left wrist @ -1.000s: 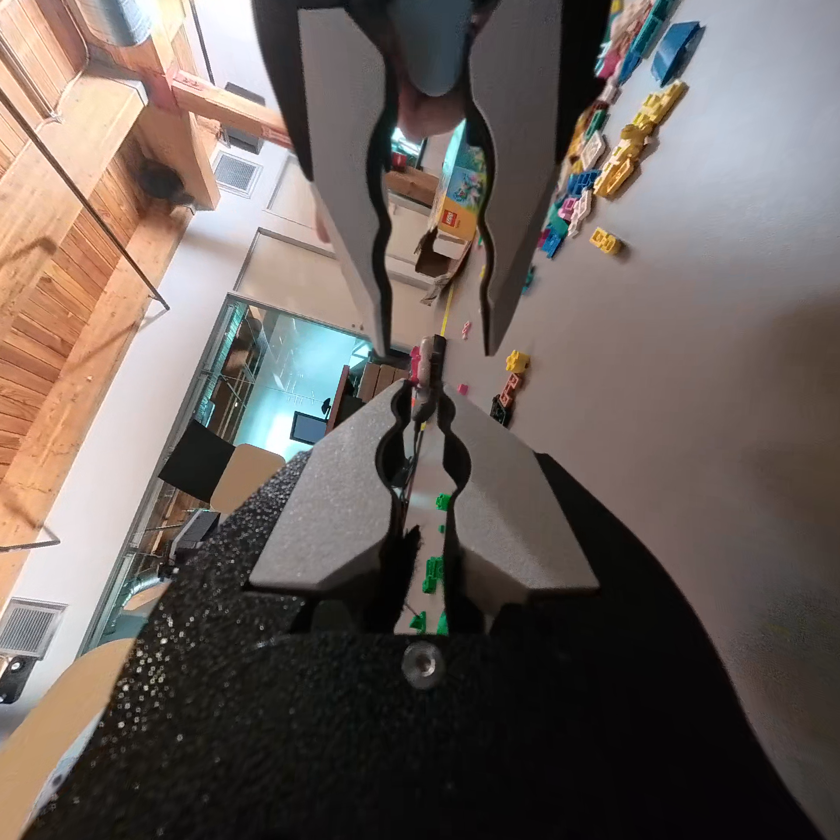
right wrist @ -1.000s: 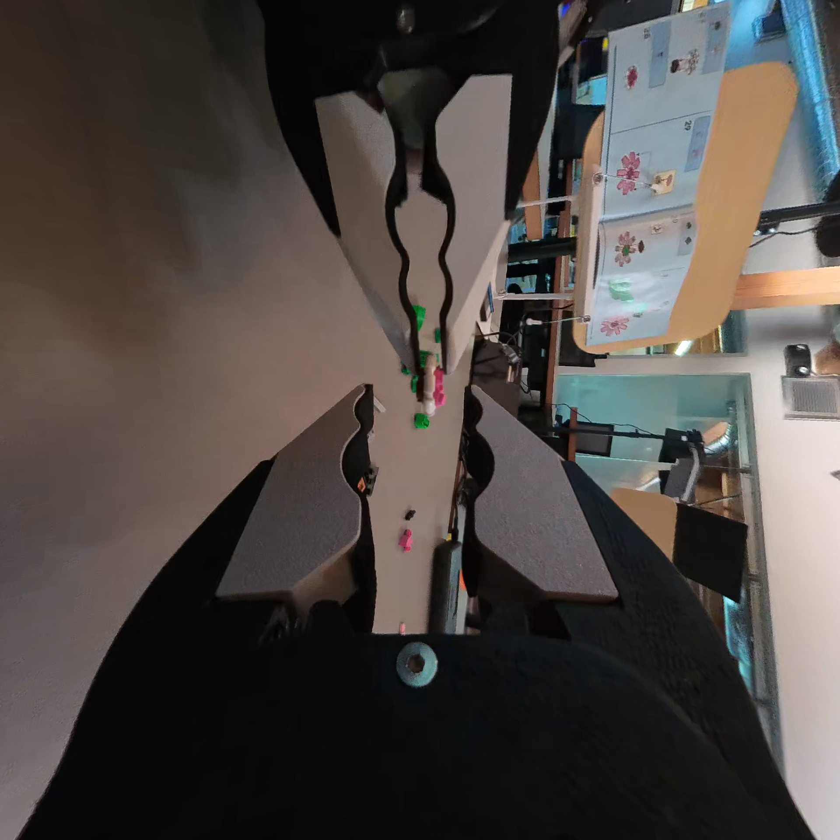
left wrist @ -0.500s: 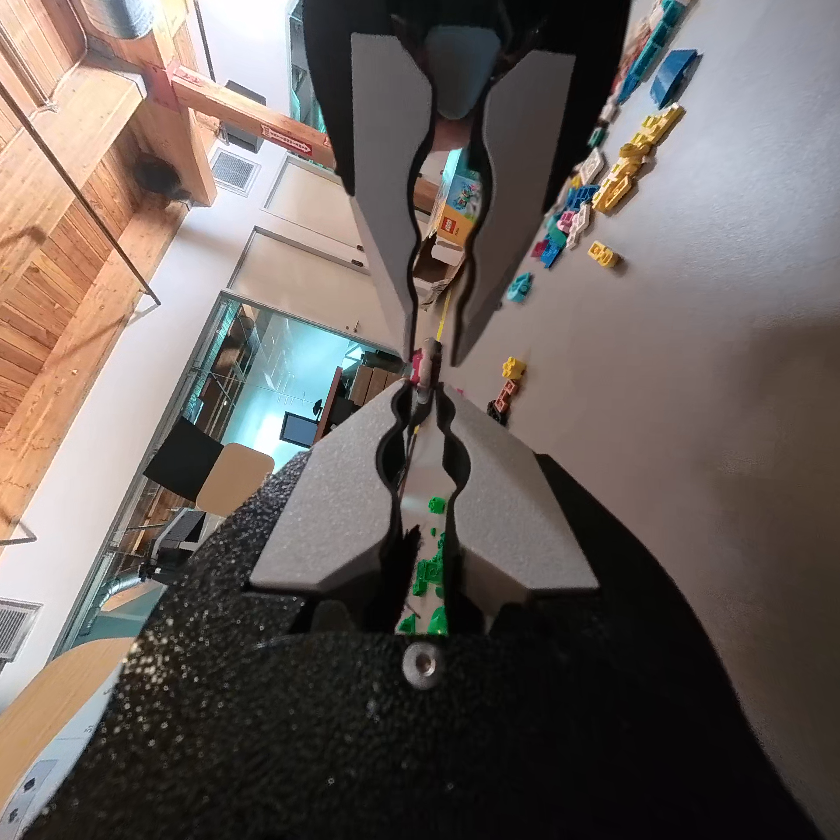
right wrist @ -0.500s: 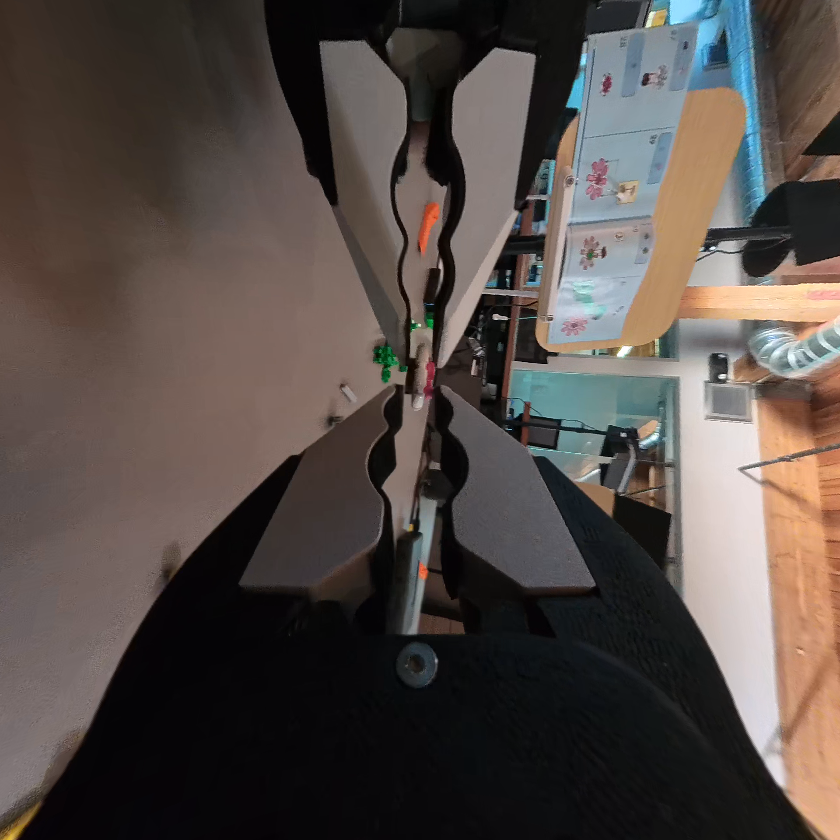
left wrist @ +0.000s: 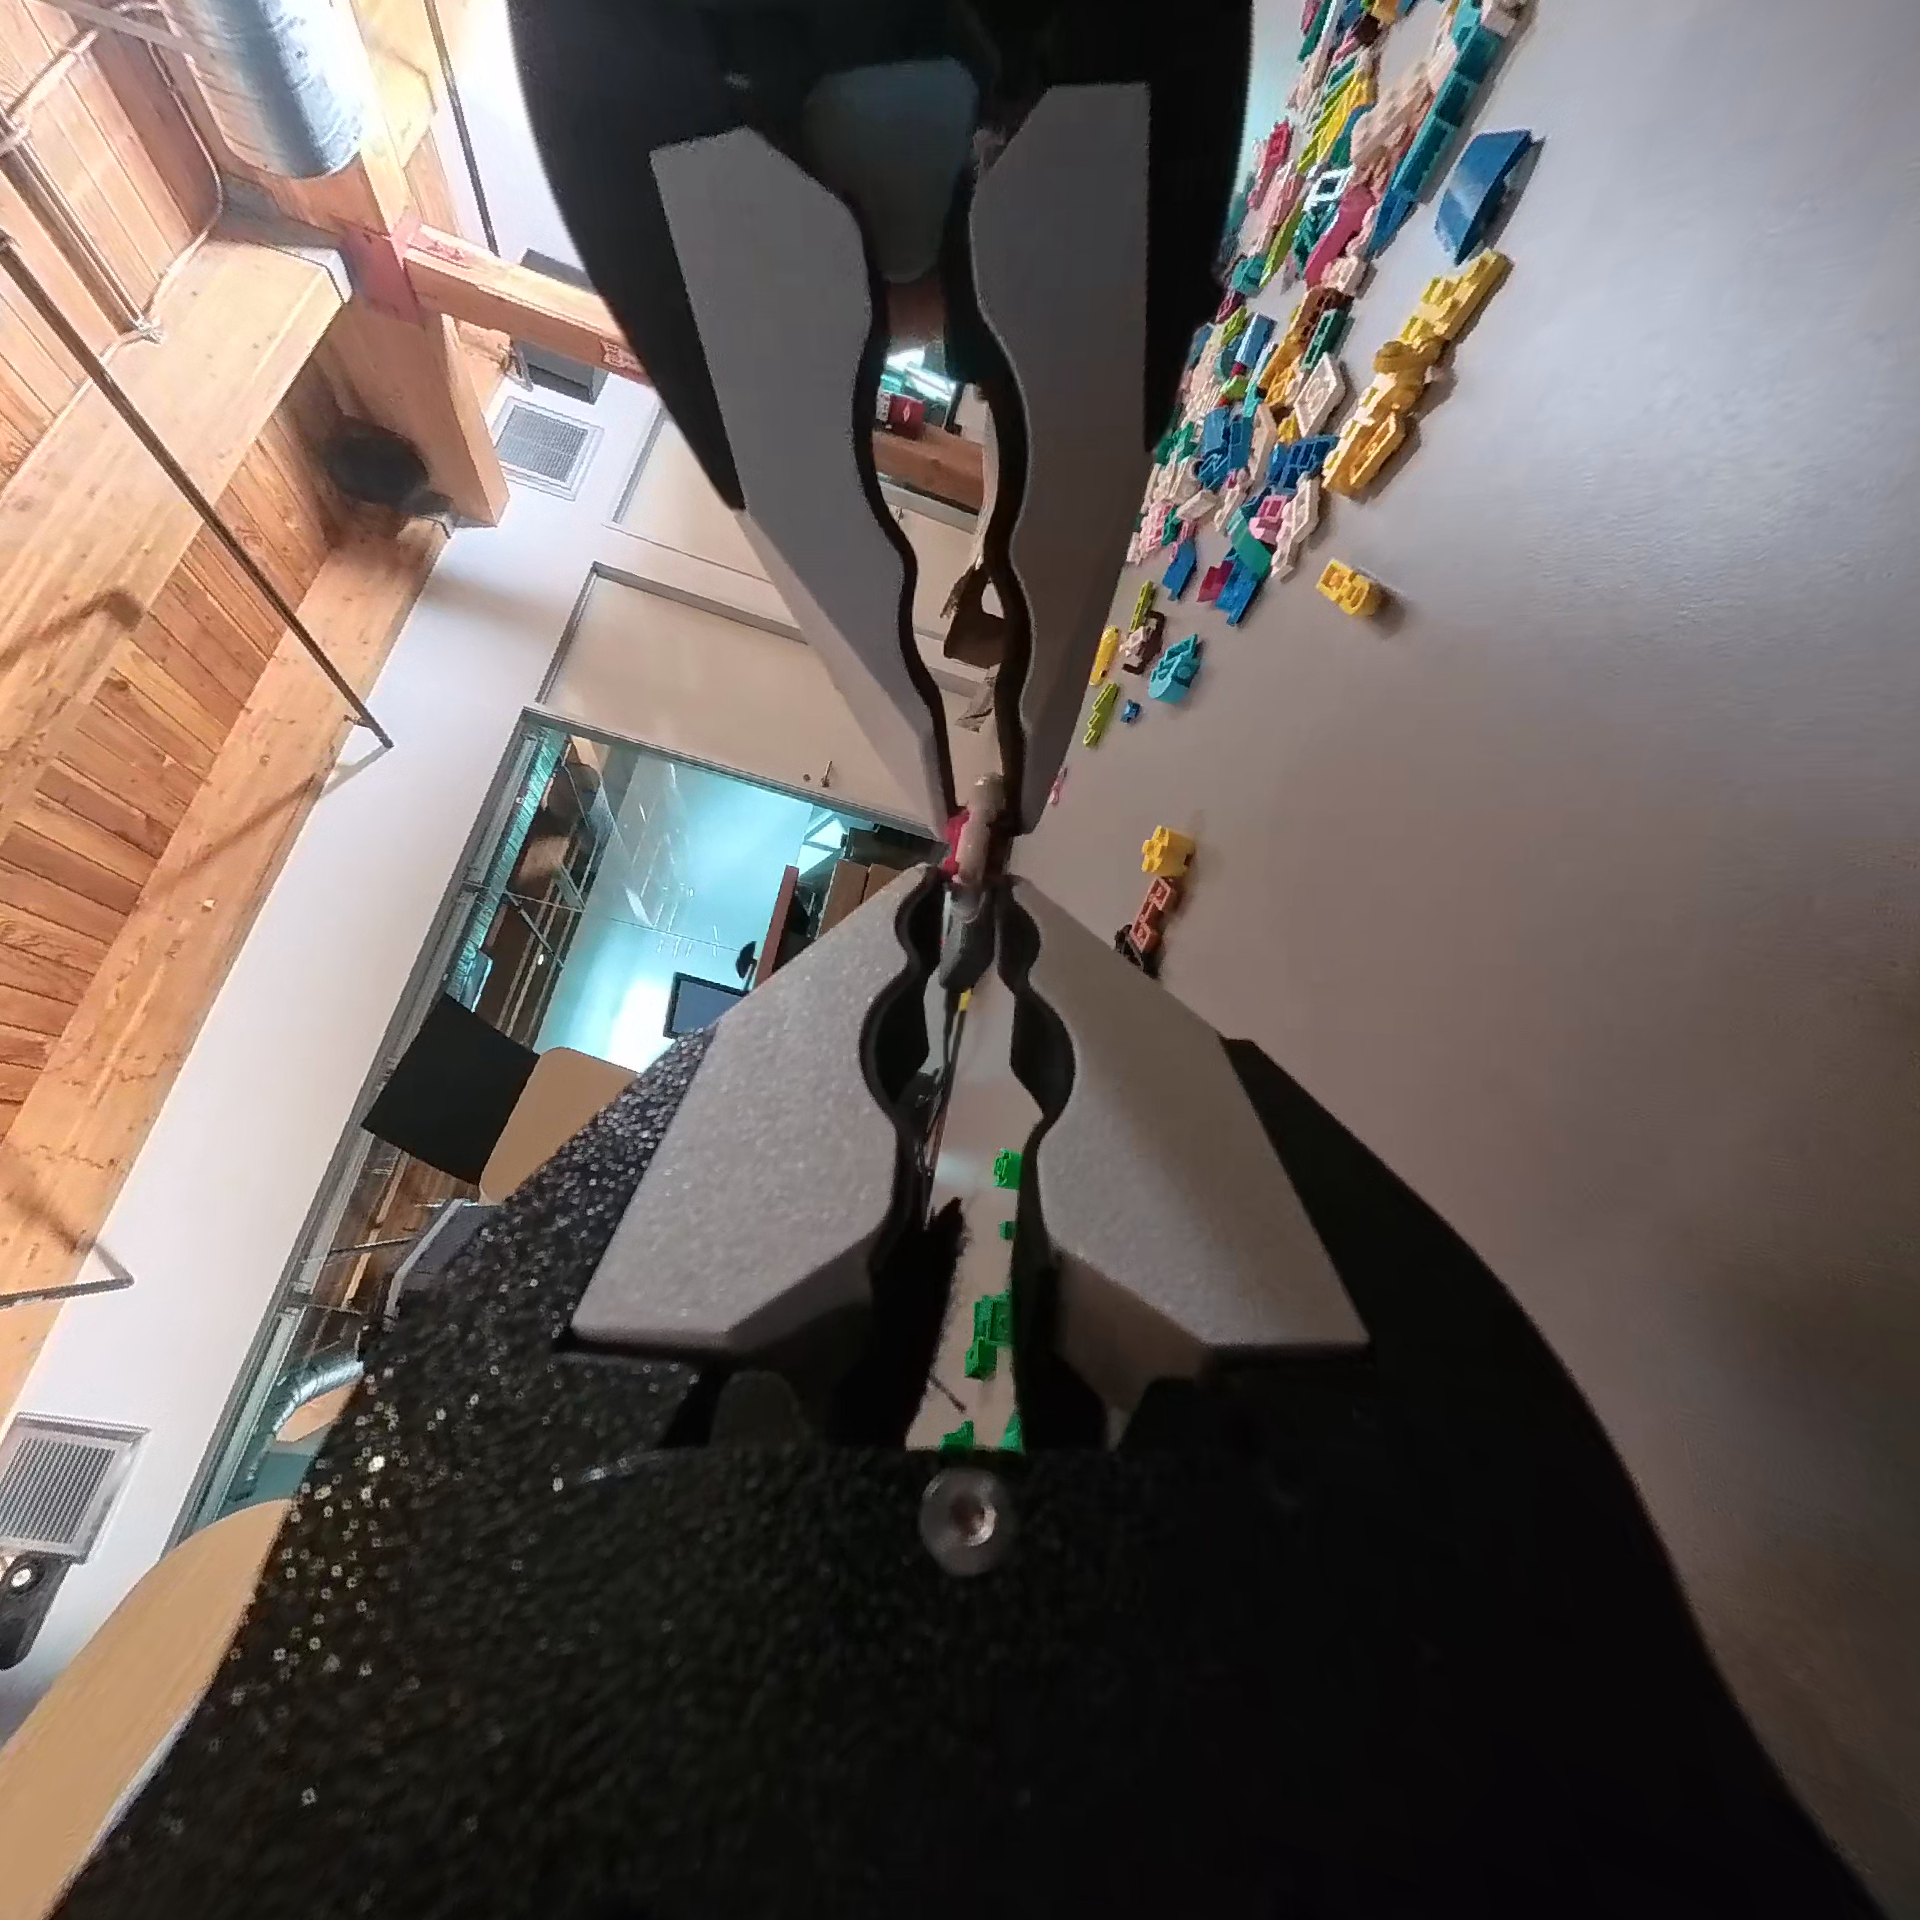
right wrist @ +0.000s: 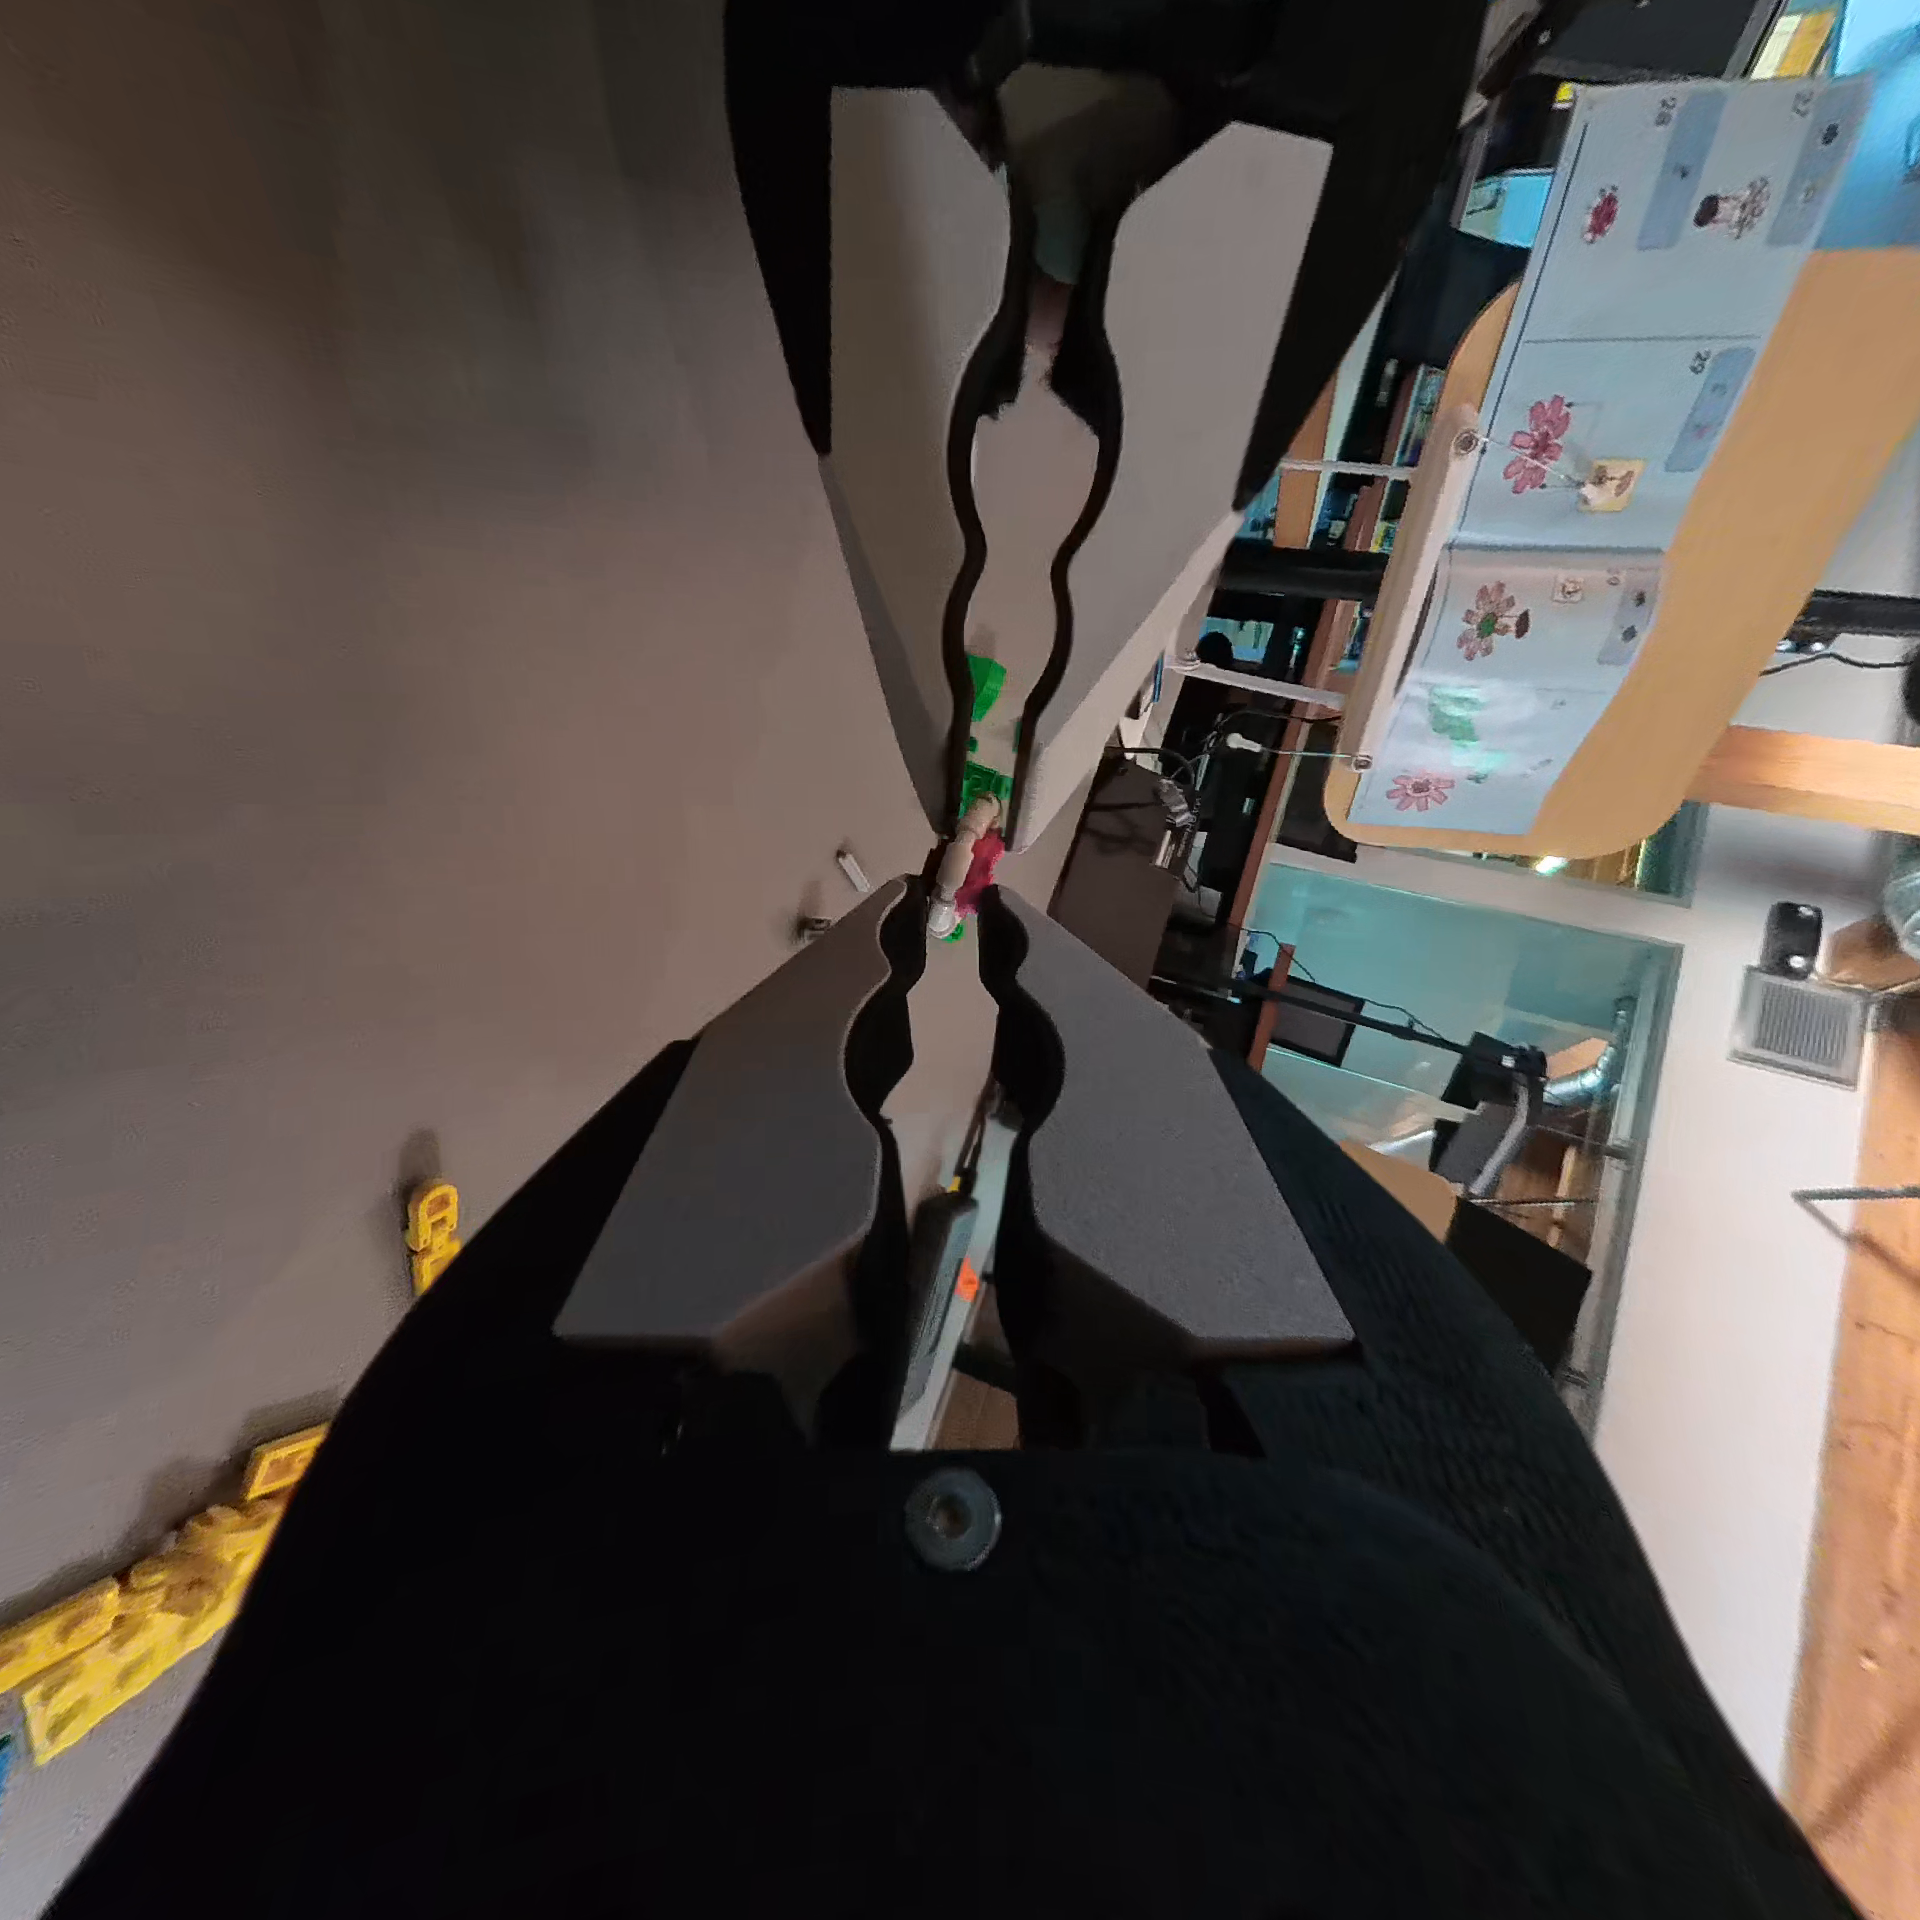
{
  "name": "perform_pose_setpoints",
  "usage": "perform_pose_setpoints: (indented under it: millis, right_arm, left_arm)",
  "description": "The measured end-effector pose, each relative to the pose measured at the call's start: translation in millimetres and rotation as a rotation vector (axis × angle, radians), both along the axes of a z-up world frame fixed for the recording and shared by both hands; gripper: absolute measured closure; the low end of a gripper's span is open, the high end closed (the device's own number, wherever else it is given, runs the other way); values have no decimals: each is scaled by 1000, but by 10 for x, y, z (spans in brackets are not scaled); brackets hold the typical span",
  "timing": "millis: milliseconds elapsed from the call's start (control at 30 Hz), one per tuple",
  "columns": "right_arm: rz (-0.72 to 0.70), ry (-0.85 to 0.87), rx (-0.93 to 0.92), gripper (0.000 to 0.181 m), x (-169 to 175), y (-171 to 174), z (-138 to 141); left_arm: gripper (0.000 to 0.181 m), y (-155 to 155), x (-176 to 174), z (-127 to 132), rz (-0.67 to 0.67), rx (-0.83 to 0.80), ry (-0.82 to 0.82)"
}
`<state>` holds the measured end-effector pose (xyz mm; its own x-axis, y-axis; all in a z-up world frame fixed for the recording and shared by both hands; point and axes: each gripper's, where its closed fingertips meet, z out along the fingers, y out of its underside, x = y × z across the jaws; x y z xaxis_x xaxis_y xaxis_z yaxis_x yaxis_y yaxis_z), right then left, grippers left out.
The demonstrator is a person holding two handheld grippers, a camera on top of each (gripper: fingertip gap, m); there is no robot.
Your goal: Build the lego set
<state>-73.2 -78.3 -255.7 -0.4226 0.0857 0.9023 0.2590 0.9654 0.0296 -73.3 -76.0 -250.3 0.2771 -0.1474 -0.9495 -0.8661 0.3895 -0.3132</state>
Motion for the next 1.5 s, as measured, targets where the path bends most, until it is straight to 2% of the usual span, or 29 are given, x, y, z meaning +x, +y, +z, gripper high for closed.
perform_pose_setpoints:
  millis: [67, 167, 233, 267, 367, 533, 733, 833, 867, 900, 933, 967, 1100, 1200, 1367, 1433, 1500]
  right_arm:
    - [-12, -2, -47, 172, -4, 18, -43]
    - [-76, 70, -299, 170, -24, 66, -28]
    - [-103, 110, -391, 139, -25, 96, 7]
    - [-110, 119, -406, 134, -24, 101, 16]
    - [-72, 123, -364, 142, -36, 52, 12]
    - [-29, 150, -276, 170, -95, 27, 70]
    - [-40, 106, -275, 171, -108, 7, 98]
    - [-60, 117, -353, 170, -126, 36, 71]
    - [-65, 159, -392, 161, -134, 45, 119]
    - [-81, 196, -449, 139, -135, 61, 167]
    - [-107, 254, -518, 125, -132, 93, 239]
    - [-126, 342, -587, 120, -117, 133, 340]
    - [-170, 847, -873, 123, 130, 306, 761]
    - [-262, 1116, -1021, 125, 316, 450, 747]
    - [-296, 1143, -885, 130, 136, 458, 672]
    - [-378, 1198, -815, 141, 118, 677, 598]
    - [-415, 1302, -782, 145, 136, 862, 712]
  left_arm:
    - [174, 15, -6, -38, -2, -25, -10]
    - [174, 70, -33, -54, -14, -84, -102]
    - [174, 84, -59, -51, -37, -154, -198]
    - [174, 80, -79, -45, -45, -174, -228]
    - [174, 61, -94, 2, -68, -200, -293]
    - [174, 31, -63, 32, -82, -175, -290]
    - [174, 7, -72, 78, -73, -126, -253]
    - [174, 38, -88, 24, -54, -121, -219]
    - [174, 49, -96, 46, -51, -114, -236]
    - [174, 62, -113, 53, -43, -115, -249]
    - [174, 75, -137, 56, -33, -111, -257]
    - [174, 87, -161, 54, -26, -111, -271]
    - [174, 92, -220, 161, -23, -80, -365]
    - [174, 60, -224, 243, -20, -20, -370]
    - [174, -24, -137, 327, -38, 68, -329]
    - [174, -60, -110, 365, -43, 100, -319]
    - [174, -88, -96, 397, -53, 110, -334]
